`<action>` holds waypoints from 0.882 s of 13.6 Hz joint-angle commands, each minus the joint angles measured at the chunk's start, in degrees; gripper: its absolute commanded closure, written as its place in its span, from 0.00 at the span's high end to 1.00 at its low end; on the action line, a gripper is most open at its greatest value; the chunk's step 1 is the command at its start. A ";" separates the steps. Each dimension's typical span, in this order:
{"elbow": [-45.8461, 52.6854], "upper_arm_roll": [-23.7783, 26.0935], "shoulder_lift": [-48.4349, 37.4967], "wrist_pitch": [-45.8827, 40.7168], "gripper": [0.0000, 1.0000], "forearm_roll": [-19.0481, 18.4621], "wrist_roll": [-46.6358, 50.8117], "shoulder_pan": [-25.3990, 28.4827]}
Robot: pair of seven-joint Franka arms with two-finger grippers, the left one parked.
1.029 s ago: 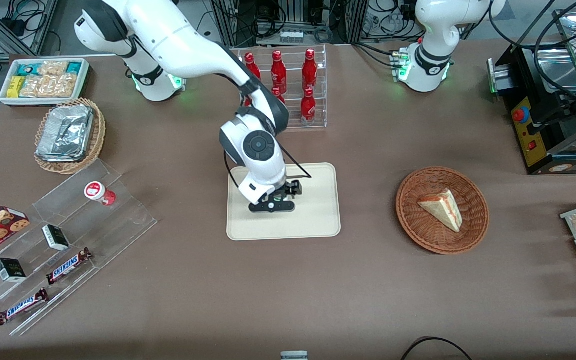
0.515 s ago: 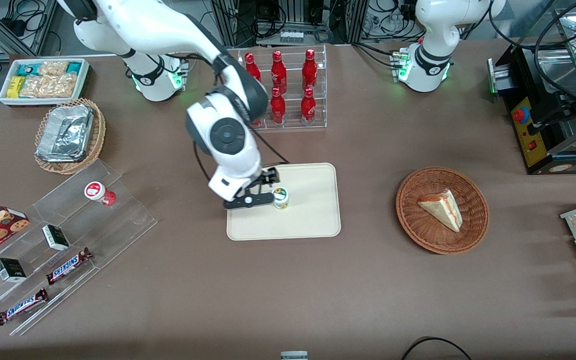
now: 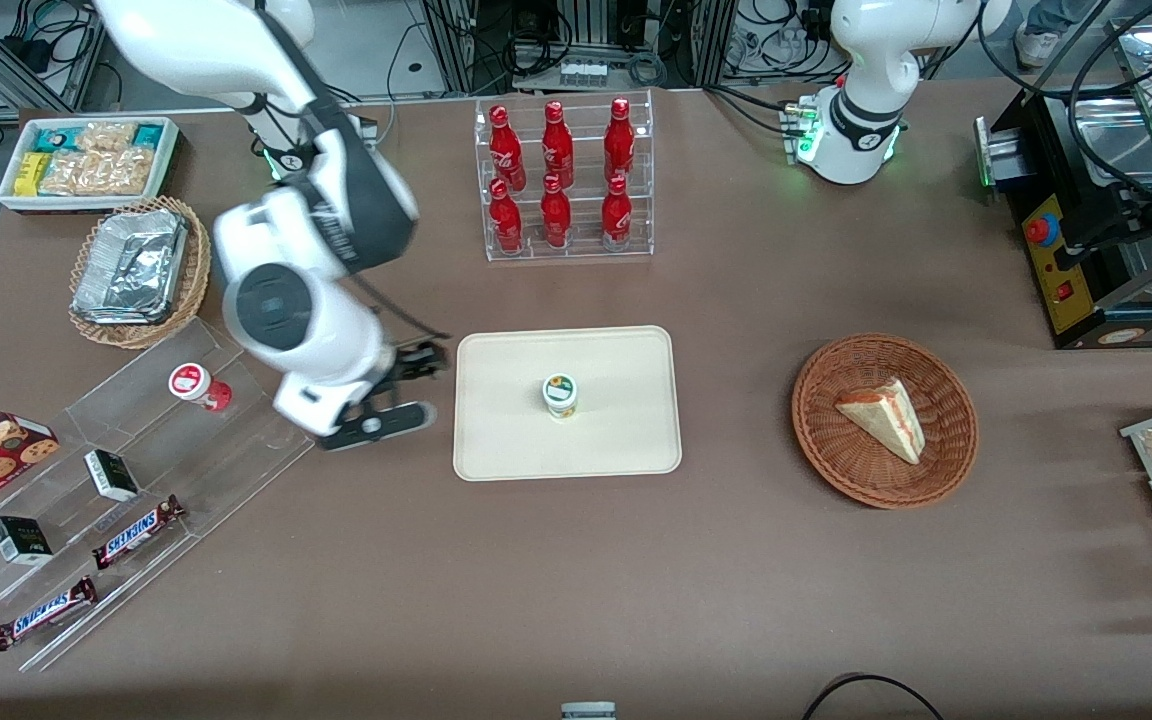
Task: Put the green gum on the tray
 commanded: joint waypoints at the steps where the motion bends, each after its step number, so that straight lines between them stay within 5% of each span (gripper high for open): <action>1: -0.68 0.57 -2.40 -1.72 1.00 0.16 -5.32 -5.28; 12: -8.33 1.71 -13.03 -1.72 1.00 -0.72 -11.20 -20.13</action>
